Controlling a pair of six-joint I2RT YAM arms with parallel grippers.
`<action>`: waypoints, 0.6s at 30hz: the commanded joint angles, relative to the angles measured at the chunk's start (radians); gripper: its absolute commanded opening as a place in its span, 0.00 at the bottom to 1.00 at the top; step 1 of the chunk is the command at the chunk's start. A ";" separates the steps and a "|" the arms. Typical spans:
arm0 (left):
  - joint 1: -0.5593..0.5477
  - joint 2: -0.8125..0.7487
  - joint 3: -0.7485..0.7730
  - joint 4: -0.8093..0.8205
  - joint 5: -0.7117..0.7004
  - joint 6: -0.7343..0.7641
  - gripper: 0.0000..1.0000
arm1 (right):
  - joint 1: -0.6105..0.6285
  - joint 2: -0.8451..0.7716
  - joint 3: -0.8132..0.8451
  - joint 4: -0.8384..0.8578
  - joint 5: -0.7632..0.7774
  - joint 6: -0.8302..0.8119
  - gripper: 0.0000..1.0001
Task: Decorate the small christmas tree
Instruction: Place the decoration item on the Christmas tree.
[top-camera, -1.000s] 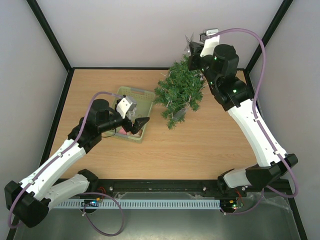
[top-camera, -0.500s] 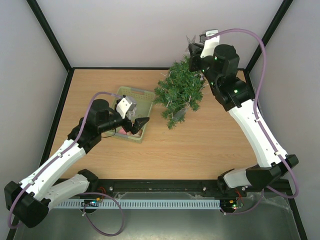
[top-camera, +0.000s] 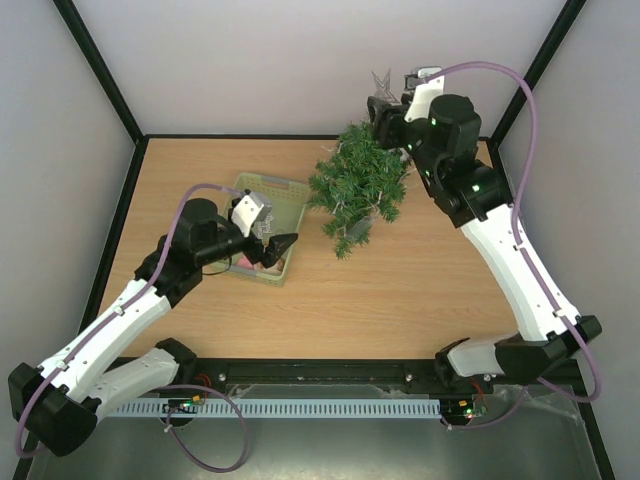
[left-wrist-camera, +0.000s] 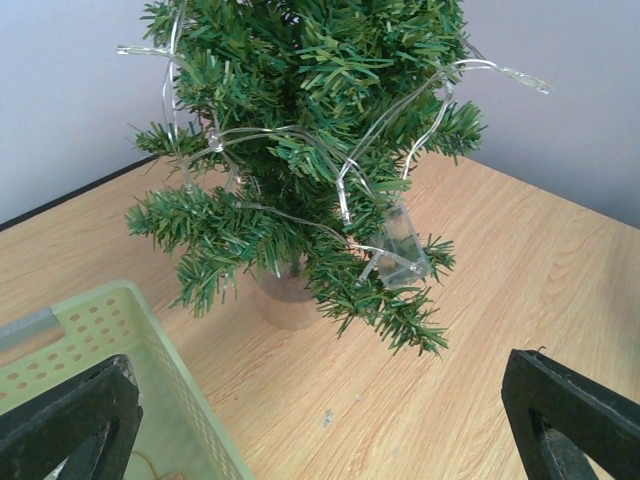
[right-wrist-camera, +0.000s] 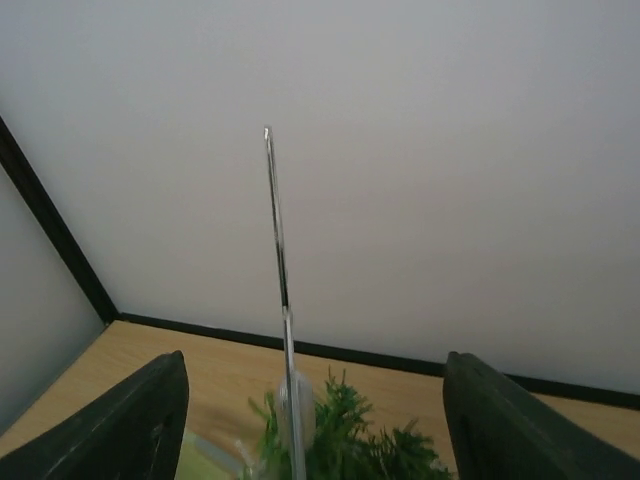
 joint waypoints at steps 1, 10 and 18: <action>0.002 -0.005 -0.014 0.003 -0.047 -0.008 1.00 | -0.002 -0.131 -0.091 0.003 -0.006 0.071 0.73; 0.008 0.155 0.061 -0.073 -0.127 -0.106 1.00 | -0.002 -0.453 -0.464 0.058 0.009 0.211 0.98; 0.020 0.289 0.102 -0.014 -0.128 -0.219 1.00 | -0.002 -0.672 -0.776 0.075 -0.010 0.372 0.98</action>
